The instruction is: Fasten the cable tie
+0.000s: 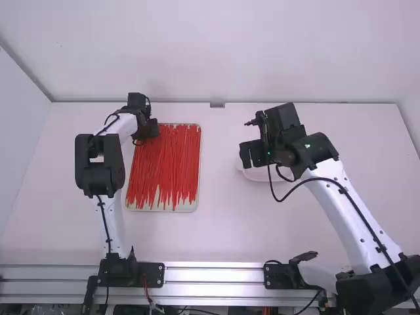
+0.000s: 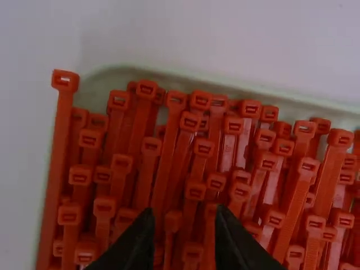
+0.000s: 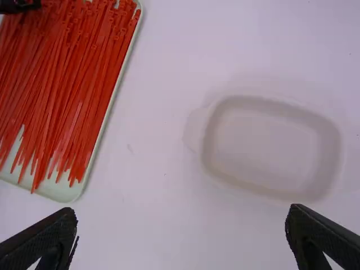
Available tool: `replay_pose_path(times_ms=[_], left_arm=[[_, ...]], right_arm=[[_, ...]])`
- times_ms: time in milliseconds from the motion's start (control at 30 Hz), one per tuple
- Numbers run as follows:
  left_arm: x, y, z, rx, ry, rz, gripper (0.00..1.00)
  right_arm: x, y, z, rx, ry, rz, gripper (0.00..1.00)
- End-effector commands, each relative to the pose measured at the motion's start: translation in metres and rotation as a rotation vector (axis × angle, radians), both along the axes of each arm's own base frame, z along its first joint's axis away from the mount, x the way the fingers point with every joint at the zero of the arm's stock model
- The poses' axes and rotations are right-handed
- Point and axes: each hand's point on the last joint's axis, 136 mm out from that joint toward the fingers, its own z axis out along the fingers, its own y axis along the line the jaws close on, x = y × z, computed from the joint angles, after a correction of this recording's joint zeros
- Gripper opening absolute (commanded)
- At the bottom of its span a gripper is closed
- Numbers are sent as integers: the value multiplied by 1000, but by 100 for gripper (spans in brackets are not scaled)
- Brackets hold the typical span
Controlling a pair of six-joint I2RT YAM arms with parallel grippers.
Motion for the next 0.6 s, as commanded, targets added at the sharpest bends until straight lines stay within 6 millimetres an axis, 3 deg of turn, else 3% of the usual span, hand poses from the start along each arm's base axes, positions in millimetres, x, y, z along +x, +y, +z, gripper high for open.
replay_pose_path(times_ms=[0,567], left_arm=[[-2,1,-8,5,15,5,28],[-4,1,-14,8,8,7,27]], right_arm=[[3,-1,12,8,-30,-7,99],[3,-1,12,8,-30,-6,99]])
